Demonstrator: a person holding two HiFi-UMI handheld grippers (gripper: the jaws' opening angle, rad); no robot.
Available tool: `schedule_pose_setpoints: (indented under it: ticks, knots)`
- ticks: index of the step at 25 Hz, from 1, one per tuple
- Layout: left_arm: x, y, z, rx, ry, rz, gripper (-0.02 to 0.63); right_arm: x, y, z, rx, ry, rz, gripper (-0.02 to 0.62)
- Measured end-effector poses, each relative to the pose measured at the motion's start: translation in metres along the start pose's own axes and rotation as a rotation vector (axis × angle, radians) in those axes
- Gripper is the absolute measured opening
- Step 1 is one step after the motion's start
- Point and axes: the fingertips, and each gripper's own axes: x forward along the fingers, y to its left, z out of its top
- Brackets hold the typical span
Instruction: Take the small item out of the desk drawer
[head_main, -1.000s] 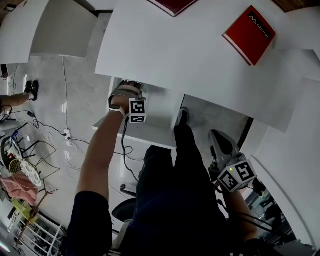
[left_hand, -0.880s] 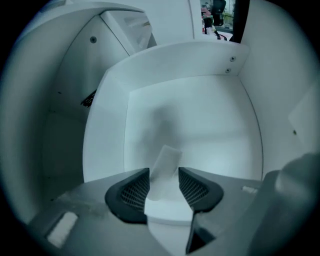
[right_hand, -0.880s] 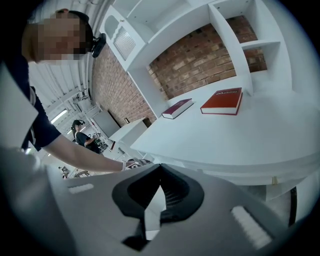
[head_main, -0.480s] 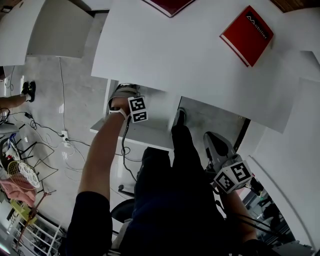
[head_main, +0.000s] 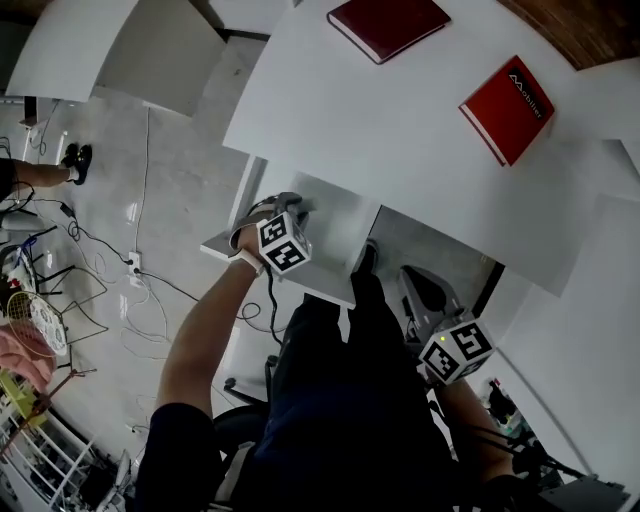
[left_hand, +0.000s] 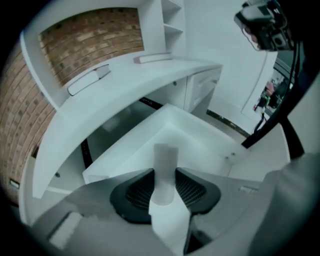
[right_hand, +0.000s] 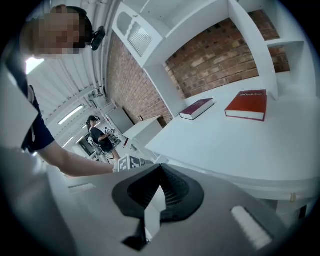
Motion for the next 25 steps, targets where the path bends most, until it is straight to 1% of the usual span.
schedule_pose_setpoints:
  ticks: [2, 4, 14, 16, 18, 20, 25]
  knots:
    - [-0.027, 0.002, 0.013, -0.088, -0.073, 0.01, 0.142, 0.003, 0.009, 0.006, -0.026, -0.007, 0.025, 0.003]
    - [-0.051, 0.004, 0.024, -0.159, -0.132, 0.024, 0.141, 0.005, 0.016, 0.014, -0.051, -0.015, 0.045, 0.003]
    - [-0.168, 0.005, 0.061, -0.429, -0.391, 0.085, 0.142, 0.008, 0.041, 0.056, -0.151, -0.092, 0.129, 0.003]
    - [-0.186, -0.003, 0.066, -0.472, -0.428, 0.089, 0.141, 0.004, 0.047, 0.061, -0.166, -0.105, 0.138, 0.003]
    - [-0.203, -0.009, 0.07, -0.497, -0.455, 0.107, 0.141, 0.001, 0.053, 0.067, -0.184, -0.121, 0.146, 0.003]
    - [-0.223, -0.01, 0.082, -0.514, -0.503, 0.13, 0.141, -0.001, 0.06, 0.075, -0.202, -0.139, 0.152, 0.003]
    - [-0.261, -0.016, 0.106, -0.595, -0.611, 0.155, 0.141, -0.009, 0.071, 0.096, -0.238, -0.185, 0.169, 0.003]
